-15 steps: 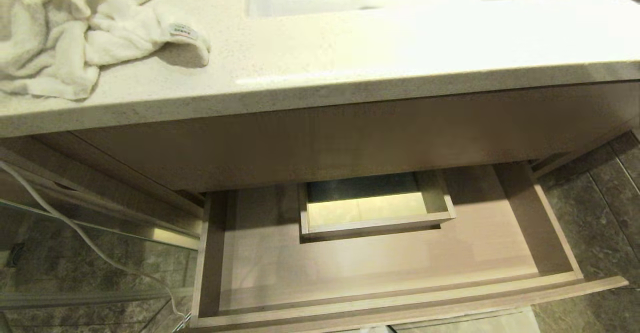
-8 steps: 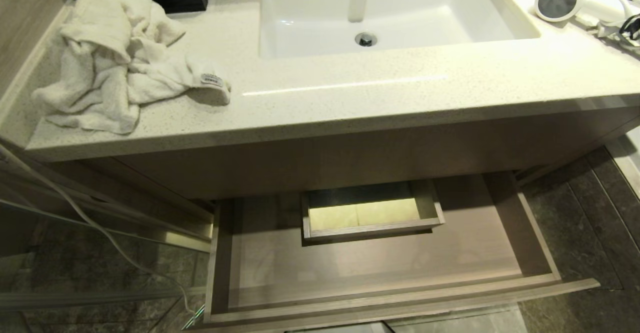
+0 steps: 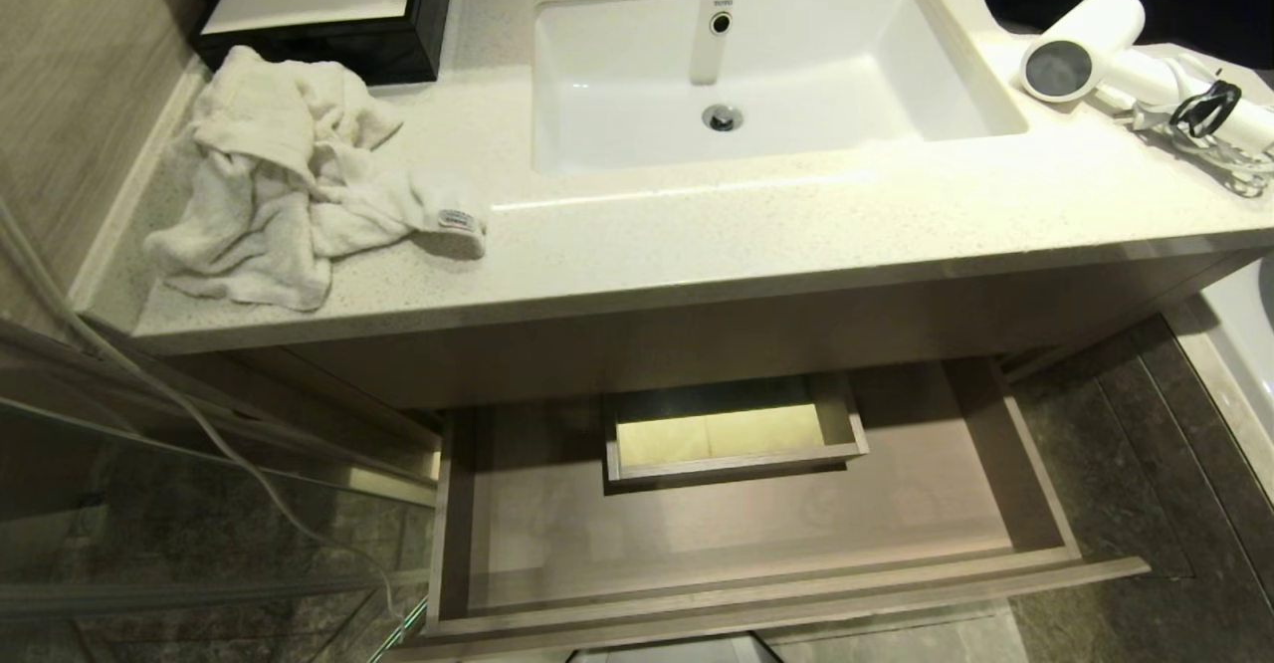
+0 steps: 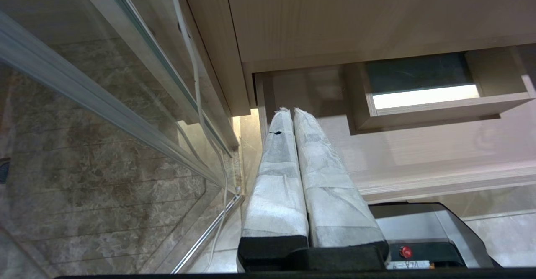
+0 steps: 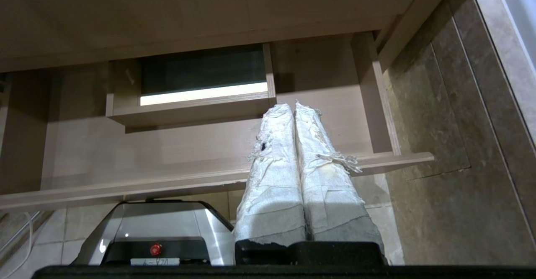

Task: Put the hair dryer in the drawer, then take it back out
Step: Pick up the hairdryer

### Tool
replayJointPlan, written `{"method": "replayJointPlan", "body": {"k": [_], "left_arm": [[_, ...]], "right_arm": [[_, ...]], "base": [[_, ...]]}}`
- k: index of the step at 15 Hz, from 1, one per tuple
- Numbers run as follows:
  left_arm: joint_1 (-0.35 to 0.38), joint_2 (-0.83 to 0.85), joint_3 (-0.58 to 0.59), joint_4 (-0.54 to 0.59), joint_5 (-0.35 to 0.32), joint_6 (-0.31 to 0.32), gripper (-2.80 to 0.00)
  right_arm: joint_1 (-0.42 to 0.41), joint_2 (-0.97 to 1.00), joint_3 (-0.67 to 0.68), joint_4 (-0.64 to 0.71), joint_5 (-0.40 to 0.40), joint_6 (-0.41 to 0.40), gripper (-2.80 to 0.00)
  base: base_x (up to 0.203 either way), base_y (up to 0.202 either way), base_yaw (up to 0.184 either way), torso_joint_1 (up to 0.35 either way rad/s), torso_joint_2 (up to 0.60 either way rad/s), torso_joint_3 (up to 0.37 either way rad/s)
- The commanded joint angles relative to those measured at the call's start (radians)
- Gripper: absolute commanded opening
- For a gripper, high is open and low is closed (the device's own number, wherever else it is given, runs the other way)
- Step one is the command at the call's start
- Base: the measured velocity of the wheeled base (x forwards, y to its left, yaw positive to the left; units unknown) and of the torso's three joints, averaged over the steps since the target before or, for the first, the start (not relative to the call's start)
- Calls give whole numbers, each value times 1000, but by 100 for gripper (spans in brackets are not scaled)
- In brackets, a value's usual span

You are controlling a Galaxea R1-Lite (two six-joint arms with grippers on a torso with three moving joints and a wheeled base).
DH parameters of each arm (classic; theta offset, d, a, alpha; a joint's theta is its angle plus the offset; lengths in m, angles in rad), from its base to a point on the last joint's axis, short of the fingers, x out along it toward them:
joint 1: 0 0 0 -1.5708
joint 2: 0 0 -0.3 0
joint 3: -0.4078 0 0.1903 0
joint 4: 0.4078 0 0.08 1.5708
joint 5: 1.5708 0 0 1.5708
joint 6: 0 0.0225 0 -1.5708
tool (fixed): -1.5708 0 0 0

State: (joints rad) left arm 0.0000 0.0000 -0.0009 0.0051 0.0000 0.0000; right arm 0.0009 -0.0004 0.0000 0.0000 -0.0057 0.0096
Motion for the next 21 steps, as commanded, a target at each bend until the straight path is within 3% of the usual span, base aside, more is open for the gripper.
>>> {"method": "replayJointPlan", "body": {"k": [1, 13, 21], "left_arm": [[0, -2, -1, -2, 0, 0, -280], [0, -2, -1, -1, 0, -2, -280], [0, -2, -1, -1, 0, 0, -280]], "right_arm": [[1, 2, 0, 0, 0, 1, -280], [1, 2, 0, 1, 6, -16, -280], [1, 1, 0, 2, 3, -20, -280]], "base": [[0, 0, 0, 185, -372, -179], [0, 0, 0, 167, -322, -156], [0, 0, 0, 137, -6, 122]]}}
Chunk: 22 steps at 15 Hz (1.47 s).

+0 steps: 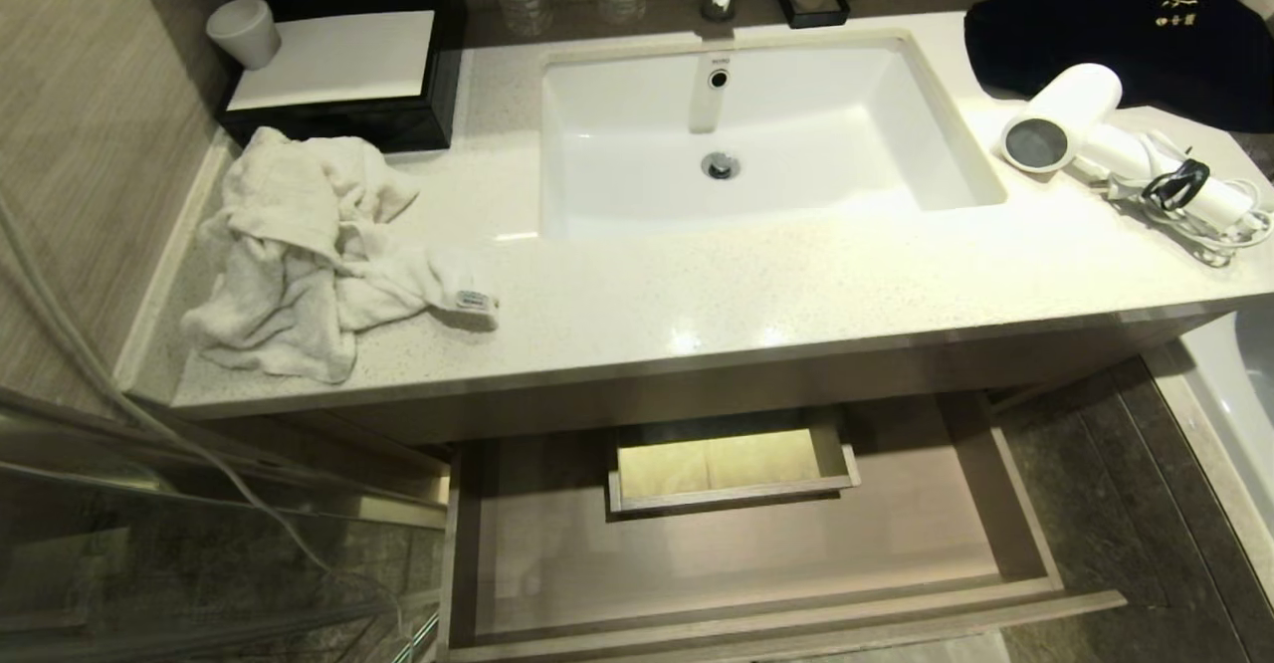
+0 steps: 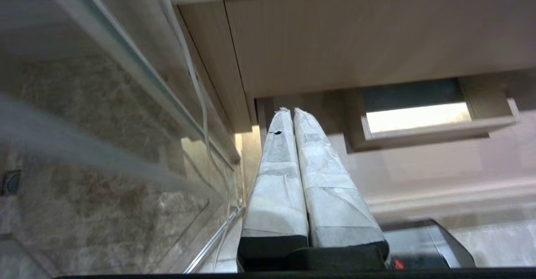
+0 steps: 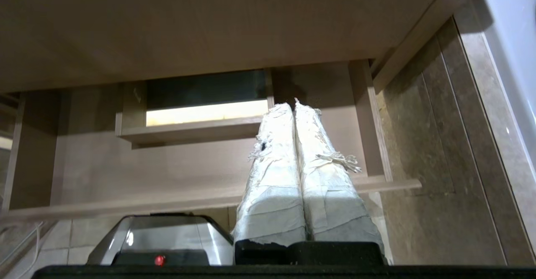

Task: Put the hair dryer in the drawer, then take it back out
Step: Pick up the hairdryer

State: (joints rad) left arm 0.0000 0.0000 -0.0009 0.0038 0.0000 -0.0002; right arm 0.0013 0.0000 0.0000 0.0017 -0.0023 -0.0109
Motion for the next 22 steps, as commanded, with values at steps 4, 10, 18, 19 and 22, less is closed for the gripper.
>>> {"method": "replayJointPlan", "body": {"k": [4, 10, 18, 19, 22], "left_arm": [[0, 0, 1, 0, 0, 0, -280], [0, -2, 1, 1, 0, 0, -280], [0, -2, 0, 0, 0, 0, -280], [0, -2, 0, 1, 0, 0, -280], [0, 0, 1, 0, 0, 0, -280]], "right_arm": [[0, 1, 0, 0, 4, -1, -280], [0, 2, 0, 0, 2, 0, -280], [0, 2, 0, 1, 7, -15, -280], [0, 2, 0, 1, 7, -15, -280], [0, 1, 0, 1, 5, -13, -280]], "base": [[0, 0, 0, 287, -67, 219], [0, 0, 0, 321, -139, 177], [0, 0, 0, 292, -194, 96], [0, 0, 0, 61, -47, 17], [0, 0, 0, 9, -10, 2]]}}
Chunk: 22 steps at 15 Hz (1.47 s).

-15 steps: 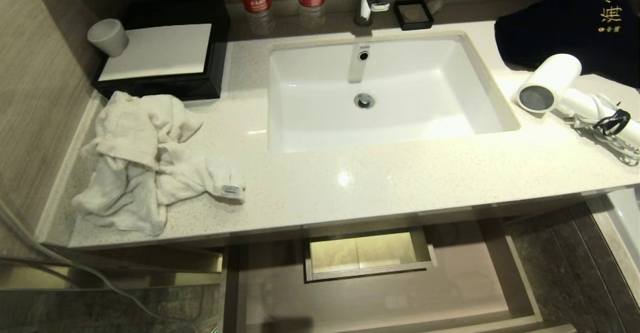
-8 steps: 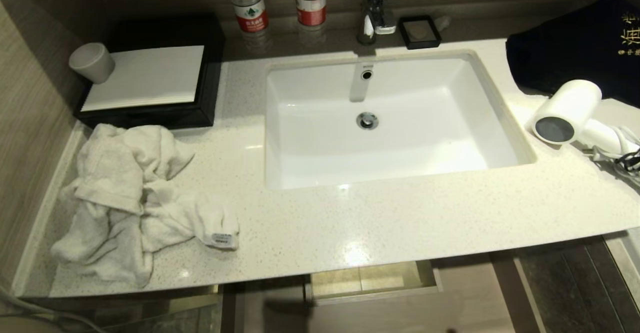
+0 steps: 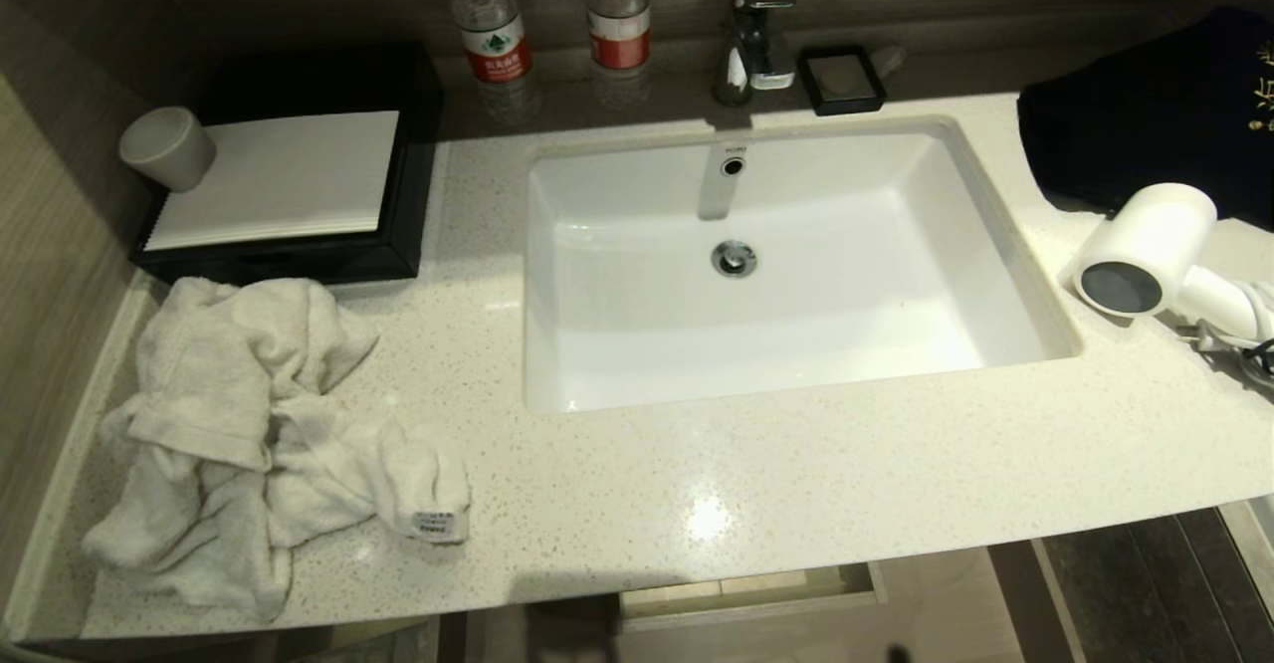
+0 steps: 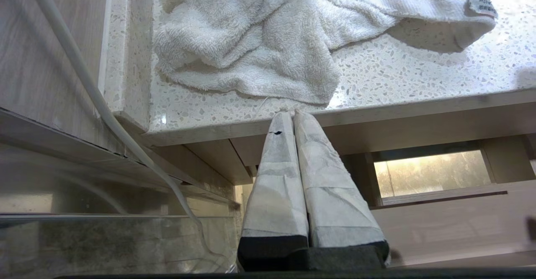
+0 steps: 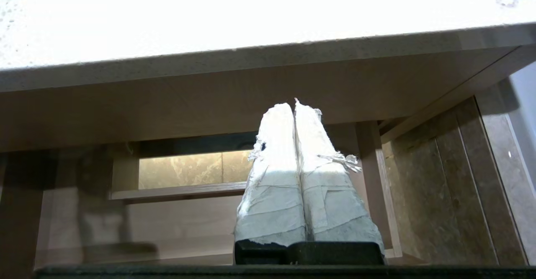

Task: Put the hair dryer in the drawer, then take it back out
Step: Pick up the hairdryer

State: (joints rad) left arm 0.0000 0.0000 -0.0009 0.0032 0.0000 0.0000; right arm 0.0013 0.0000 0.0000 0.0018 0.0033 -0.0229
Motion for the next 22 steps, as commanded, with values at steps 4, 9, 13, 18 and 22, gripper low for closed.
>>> {"method": "replayJointPlan", "body": {"k": [4, 9, 13, 18, 22], "left_arm": [[0, 0, -1, 0, 0, 0, -280], [0, -1, 0, 1, 0, 0, -280], [0, -1, 0, 0, 0, 0, -280], [0, 0, 1, 0, 0, 0, -280], [0, -1, 1, 1, 0, 0, -280]], "right_arm": [[0, 1, -5, -6, -2, -31, -280], [0, 168, -544, 358, -3, -47, -280], [40, 562, -924, 623, -66, -107, -280], [51, 948, -1150, 729, -188, -188, -280], [-170, 1122, -1169, 602, 28, -403, -280]], "base": [[0, 0, 0, 0, 0, 0], [0, 0, 0, 0, 0, 0], [0, 0, 0, 0, 0, 0], [0, 0, 0, 0, 0, 0], [0, 0, 0, 0, 0, 0]]}}
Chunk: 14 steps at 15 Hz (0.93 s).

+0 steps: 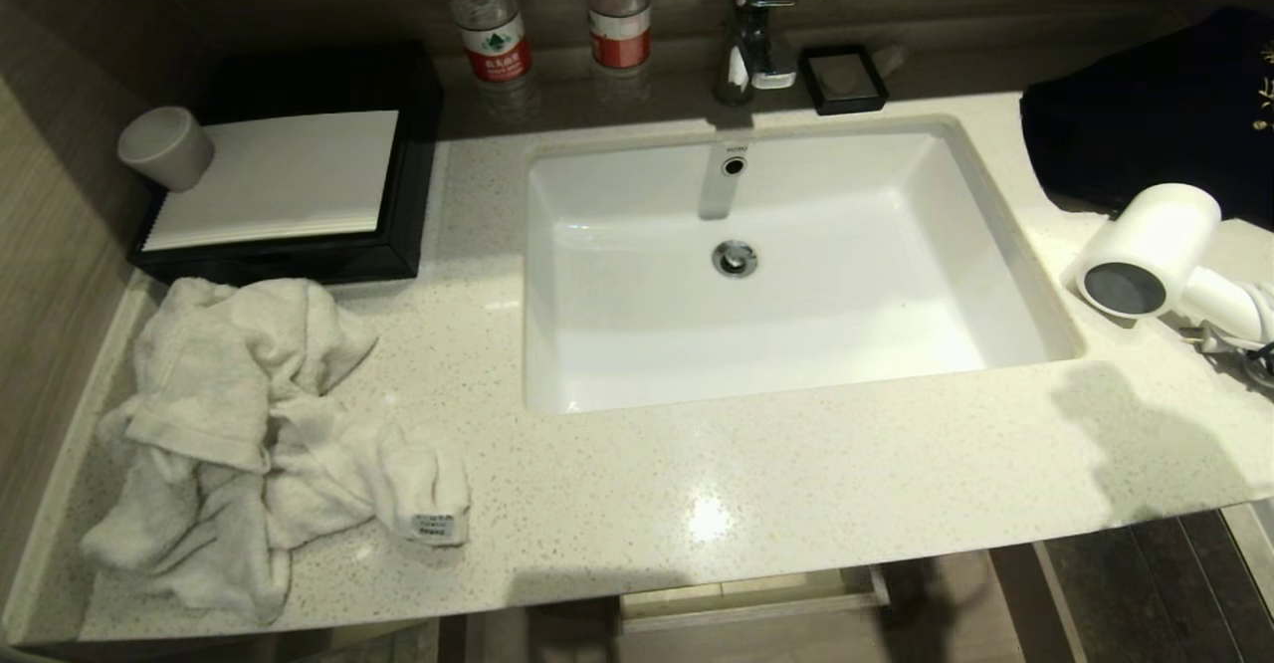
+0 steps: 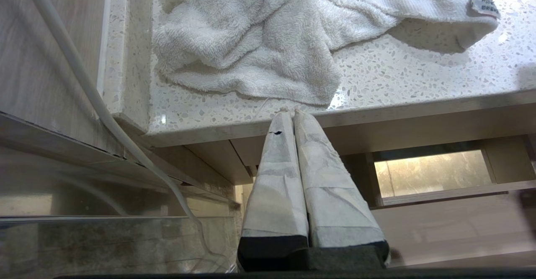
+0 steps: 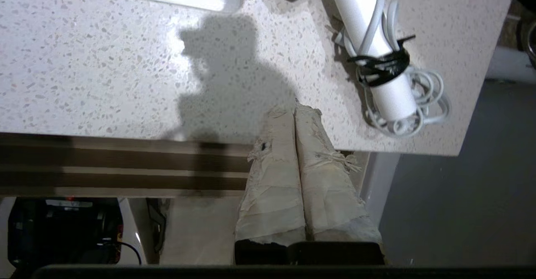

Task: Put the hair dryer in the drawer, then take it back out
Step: Pick up the hairdryer

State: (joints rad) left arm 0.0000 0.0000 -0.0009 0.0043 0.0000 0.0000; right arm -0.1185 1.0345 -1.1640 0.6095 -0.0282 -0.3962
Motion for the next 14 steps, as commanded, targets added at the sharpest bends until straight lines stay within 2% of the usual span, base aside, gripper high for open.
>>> {"method": "replayJointPlan", "body": {"k": [1, 2, 6, 7, 9, 11, 14], "left_arm": [[0, -2, 0, 0, 0, 0, -280], [0, 0, 0, -1, 0, 0, -280], [0, -2, 0, 0, 0, 0, -280], [0, 0, 1, 0, 0, -1, -280], [0, -2, -1, 0, 0, 0, -280], [0, 0, 1, 0, 0, 0, -280], [0, -1, 0, 0, 0, 0, -280]], "right_arm": [[-125, 138, -12, -36, 181, -88, -280], [-171, 181, -26, -58, 257, -137, -280], [-324, 339, -148, -74, 413, -269, -280], [-347, 367, -195, -67, 441, -331, 0], [-363, 410, -242, -16, 502, -413, 0], [-363, 426, -250, 0, 566, -429, 0], [-372, 452, -270, 45, 593, -559, 0]], "base": [[0, 0, 0, 0, 0, 0], [0, 0, 0, 0, 0, 0], [0, 0, 0, 0, 0, 0], [0, 0, 0, 0, 0, 0], [0, 0, 0, 0, 0, 0], [0, 0, 0, 0, 0, 0], [0, 0, 0, 0, 0, 0]]}}
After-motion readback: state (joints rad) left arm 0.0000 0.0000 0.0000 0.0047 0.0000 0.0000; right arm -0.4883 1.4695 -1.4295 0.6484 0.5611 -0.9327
